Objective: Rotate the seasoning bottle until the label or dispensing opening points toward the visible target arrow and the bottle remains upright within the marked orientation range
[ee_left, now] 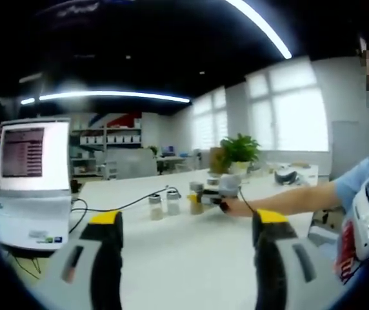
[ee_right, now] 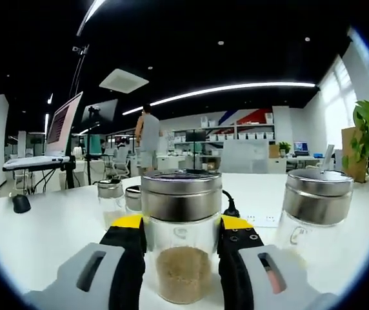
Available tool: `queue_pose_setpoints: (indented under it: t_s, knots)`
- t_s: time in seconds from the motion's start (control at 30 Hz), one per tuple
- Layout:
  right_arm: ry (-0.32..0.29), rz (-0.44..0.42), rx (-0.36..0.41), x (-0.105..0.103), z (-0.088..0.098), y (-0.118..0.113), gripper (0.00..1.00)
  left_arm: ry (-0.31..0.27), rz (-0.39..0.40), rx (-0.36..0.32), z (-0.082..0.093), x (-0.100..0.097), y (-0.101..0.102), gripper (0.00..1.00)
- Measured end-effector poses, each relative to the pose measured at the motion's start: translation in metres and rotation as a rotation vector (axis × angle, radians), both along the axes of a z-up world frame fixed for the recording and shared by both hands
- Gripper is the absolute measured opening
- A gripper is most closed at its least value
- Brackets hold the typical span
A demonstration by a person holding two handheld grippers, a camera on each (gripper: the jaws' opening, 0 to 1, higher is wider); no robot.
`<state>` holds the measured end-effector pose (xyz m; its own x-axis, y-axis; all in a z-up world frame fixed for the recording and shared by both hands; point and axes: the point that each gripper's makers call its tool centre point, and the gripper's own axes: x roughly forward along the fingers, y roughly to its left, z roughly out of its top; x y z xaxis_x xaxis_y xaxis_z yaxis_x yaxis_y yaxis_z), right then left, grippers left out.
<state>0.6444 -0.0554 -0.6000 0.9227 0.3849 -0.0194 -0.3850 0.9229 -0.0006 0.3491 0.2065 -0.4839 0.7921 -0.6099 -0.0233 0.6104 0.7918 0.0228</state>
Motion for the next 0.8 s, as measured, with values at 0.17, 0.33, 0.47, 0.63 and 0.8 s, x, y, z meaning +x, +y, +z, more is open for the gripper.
queue_pose_setpoints:
  t_s: [0.17,0.33,0.47,0.63,0.8]
  knots:
    - [0.002,0.031,-0.017,0.002,-0.001,0.002,0.42,0.006,-0.001,-0.007,0.000,0.002,0.002,0.87]
    - [0.003,0.060,-0.042,0.001,-0.001,0.003,0.42,0.015,0.021,0.007,-0.003,0.004,0.004,0.87]
    - [0.006,0.114,-0.077,-0.008,-0.001,0.006,0.42,0.012,0.038,0.023,-0.003,0.005,0.009,0.87]
    - [0.022,0.213,-0.015,-0.023,0.000,0.012,0.42,0.016,0.037,0.011,-0.002,0.006,0.010,0.87]
    - [0.048,0.294,0.047,-0.052,0.004,0.017,0.42,0.019,0.035,0.012,-0.005,0.004,0.005,0.87]
